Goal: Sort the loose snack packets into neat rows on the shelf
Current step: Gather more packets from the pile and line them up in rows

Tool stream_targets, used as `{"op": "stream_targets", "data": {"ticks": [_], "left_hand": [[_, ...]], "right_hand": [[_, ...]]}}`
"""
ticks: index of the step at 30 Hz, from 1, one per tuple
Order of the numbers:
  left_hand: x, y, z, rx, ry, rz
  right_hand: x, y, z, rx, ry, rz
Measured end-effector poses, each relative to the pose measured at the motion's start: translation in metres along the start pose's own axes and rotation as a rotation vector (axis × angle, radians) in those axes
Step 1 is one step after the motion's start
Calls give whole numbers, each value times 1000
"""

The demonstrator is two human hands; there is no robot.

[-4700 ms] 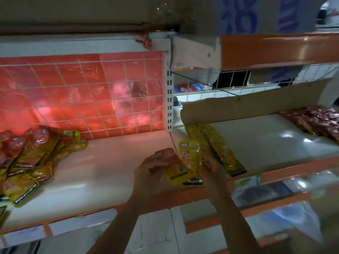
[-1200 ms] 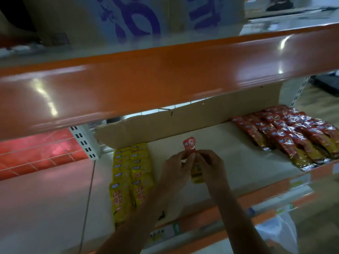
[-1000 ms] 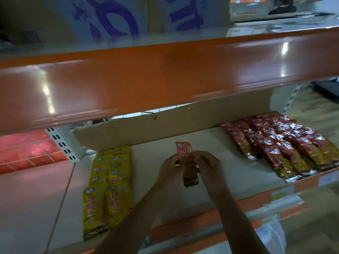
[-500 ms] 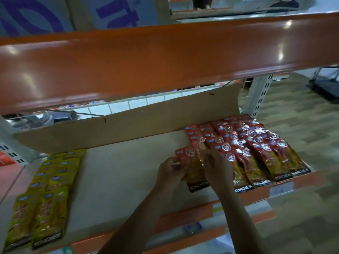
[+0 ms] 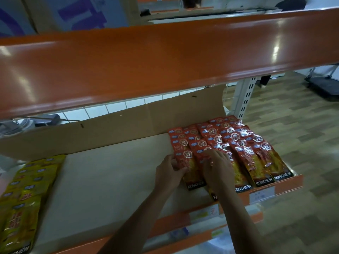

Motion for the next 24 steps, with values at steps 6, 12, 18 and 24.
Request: {"op": "stream_targets", "data": {"ticks": [6,12,18,24], "left_hand": [[0,2,3,-29,20,59],[1,5,6,-57,23,153],[5,5,3,-55,20,227],[47,-1,-12,-103,76,296]], "right_hand": [[-5,1,5,22,-11,2],[-10,-4,4,55,-11,10],[-15,-17,-1,112,12,23],[-33,-60,-17,228,-9,45]]}}
Point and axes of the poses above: each hand's wrist, its own z-axis towards the middle knuckle, its own x-axis out of the back of the hand, y = z × x, the point moved 8 cm from there along z, towards the middle knuckle, and after that the axes turned 5 degrees about -z, right-handed, at the moved point
